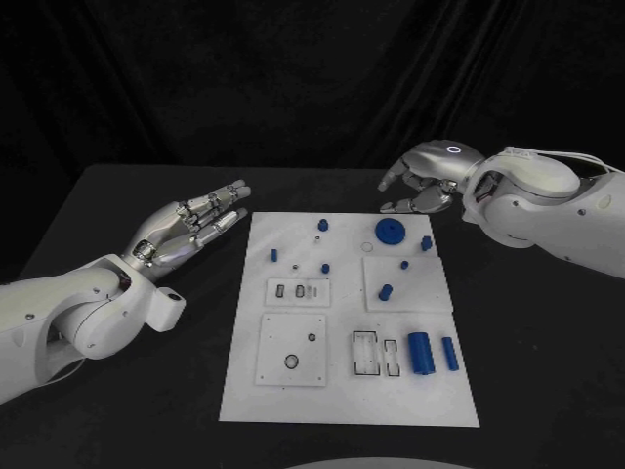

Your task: Assemble the parts on the task board

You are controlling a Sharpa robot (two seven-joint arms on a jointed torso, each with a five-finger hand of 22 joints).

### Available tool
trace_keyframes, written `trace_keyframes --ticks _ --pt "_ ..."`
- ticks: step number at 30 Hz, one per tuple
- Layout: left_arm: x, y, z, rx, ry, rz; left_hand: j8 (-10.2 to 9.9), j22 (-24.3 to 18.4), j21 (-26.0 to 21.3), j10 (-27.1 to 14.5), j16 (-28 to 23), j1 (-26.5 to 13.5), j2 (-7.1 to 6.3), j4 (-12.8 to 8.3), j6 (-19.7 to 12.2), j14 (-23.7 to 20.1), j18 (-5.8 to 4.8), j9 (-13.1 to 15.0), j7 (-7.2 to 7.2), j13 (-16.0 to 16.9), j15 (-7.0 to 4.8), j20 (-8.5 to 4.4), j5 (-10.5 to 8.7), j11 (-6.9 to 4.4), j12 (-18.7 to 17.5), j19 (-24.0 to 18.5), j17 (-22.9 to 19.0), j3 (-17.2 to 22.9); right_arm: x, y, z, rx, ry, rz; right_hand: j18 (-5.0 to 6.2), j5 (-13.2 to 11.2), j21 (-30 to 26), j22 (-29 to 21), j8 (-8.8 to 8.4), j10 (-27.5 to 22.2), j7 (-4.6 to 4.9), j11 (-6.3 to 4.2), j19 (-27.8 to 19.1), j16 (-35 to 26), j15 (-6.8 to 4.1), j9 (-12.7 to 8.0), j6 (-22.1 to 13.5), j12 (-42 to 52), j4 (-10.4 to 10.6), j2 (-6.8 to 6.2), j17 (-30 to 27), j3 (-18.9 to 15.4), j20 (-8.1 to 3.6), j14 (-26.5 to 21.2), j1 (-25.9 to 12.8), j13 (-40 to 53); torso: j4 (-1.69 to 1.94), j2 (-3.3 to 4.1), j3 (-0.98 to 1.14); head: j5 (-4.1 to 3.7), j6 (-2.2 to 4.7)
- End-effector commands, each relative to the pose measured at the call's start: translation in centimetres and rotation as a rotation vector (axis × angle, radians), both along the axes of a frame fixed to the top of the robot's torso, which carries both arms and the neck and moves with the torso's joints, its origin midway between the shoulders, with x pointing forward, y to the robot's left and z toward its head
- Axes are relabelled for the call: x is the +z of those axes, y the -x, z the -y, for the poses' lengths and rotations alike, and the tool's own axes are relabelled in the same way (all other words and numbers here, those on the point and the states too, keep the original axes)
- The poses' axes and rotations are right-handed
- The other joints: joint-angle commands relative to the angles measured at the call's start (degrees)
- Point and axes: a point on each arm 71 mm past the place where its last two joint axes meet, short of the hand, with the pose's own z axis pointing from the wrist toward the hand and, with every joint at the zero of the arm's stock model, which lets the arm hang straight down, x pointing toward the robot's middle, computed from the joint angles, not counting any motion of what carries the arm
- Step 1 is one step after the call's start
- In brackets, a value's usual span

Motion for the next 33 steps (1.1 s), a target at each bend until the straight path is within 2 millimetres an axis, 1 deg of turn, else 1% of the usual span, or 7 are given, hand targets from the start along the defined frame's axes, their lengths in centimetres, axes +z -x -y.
trace_keyframes --ticks 1,4,7,11,24,29,33 --pt "0.2 0.0 0.2 -0.027 0.014 0.012 0.06 0.06 0.35 -0.01 0.21 0.44 0.03 -0.05 -0.04 -0.08 0.65 0.05 0.24 0.10 0.47 0.52 0.42 0.58 0.41 0.17 0.10 0.31 -1.3 -0.1 0.7 -0.082 0.030 -0.084 -1.80 1.21 3.05 9.56 -0.07 6.22 0.11 -0.27 2.52 0.14 -0.50 0.42 0.50 0.14 0.11 -0.10 15.05 0.27 -0.09 6.04 -0.43 15.05 0.08 0.00 -0.01 -0.06 0.08" --pt "0.2 0.0 0.3 -0.029 0.014 0.011 0.06 0.07 0.37 0.04 0.23 0.47 0.05 -0.05 -0.06 -0.02 0.65 0.05 0.26 0.11 0.56 0.56 0.46 0.63 0.46 0.21 0.11 0.33 -2.0 -0.1 0.9 -0.096 0.039 -0.105 -2.42 2.87 5.08 11.83 -0.13 6.22 0.11 -0.27 3.93 0.14 -0.49 0.84 0.54 0.14 -0.17 0.05 15.05 0.71 -0.07 6.04 0.34 15.05 0.08 0.00 0.01 -0.14 0.15" --pt "0.2 0.0 0.3 -0.030 0.014 0.011 0.06 0.07 0.37 0.04 0.23 0.47 0.05 -0.05 -0.06 -0.02 0.65 0.05 0.26 0.11 0.56 0.56 0.46 0.63 0.46 0.21 0.11 0.33 -2.5 0.0 1.0 -0.104 0.043 -0.118 -2.50 3.90 5.39 12.21 -0.61 6.22 0.30 -0.13 4.08 0.14 -0.39 0.76 -1.51 0.14 -0.71 0.23 15.05 0.98 0.01 6.04 1.18 15.05 0.08 0.00 0.01 -0.07 0.18" --pt "0.2 0.0 0.3 -0.031 0.014 0.010 0.06 0.08 0.40 0.09 0.24 0.50 0.05 -0.05 -0.05 0.02 0.65 0.05 0.28 0.12 0.63 0.60 0.47 0.68 0.51 0.25 0.12 0.35 -3.1 0.0 1.0 -0.110 0.046 -0.132 -2.79 3.93 6.21 13.13 -0.54 6.22 0.14 -0.25 4.75 0.14 -0.49 0.70 -2.76 0.14 -1.09 0.30 15.05 1.08 -0.01 6.04 1.69 15.05 0.09 -0.02 0.00 0.01 0.13" --pt "0.1 0.0 0.2 -0.034 0.015 0.007 0.06 0.10 0.49 0.20 0.30 0.57 0.03 -0.06 -0.08 0.23 0.66 0.05 0.38 0.14 0.93 0.73 0.53 0.80 0.61 0.38 0.16 0.39 -4.3 0.1 1.1 -0.121 0.053 -0.157 -3.09 3.55 7.03 14.05 0.25 6.22 0.75 0.16 5.44 0.14 -0.26 1.20 -4.04 0.14 -2.50 0.31 15.05 1.25 0.11 6.04 3.20 15.05 0.08 0.00 -0.02 0.08 0.09" --pt "0.1 0.0 0.2 -0.036 0.014 0.006 0.07 0.11 0.52 0.21 0.31 0.58 0.03 -0.06 -0.05 0.26 0.66 0.06 0.41 0.14 0.98 0.76 0.53 0.83 0.62 0.42 0.17 0.40 -4.5 0.1 1.1 -0.127 0.055 -0.160 -3.06 3.26 6.97 13.99 0.92 6.22 0.94 0.32 5.37 0.14 -0.12 1.60 -4.26 0.14 -3.07 0.28 15.05 1.30 0.23 6.04 3.88 15.05 0.07 0.00 -0.02 0.06 0.06" --pt "0.1 -0.1 0.2 -0.036 0.014 0.004 0.07 0.11 0.52 0.21 0.31 0.58 0.03 -0.06 -0.05 0.26 0.66 0.06 0.41 0.14 0.98 0.76 0.53 0.83 0.62 0.42 0.17 0.40 -4.8 0.1 1.1 -0.131 0.059 -0.168 -3.03 3.13 6.89 13.92 2.00 6.22 1.13 0.49 5.28 0.14 0.03 2.21 -4.30 0.14 -3.59 0.40 15.05 1.33 0.37 6.04 4.48 15.05 0.08 0.00 -0.03 0.08 0.00"
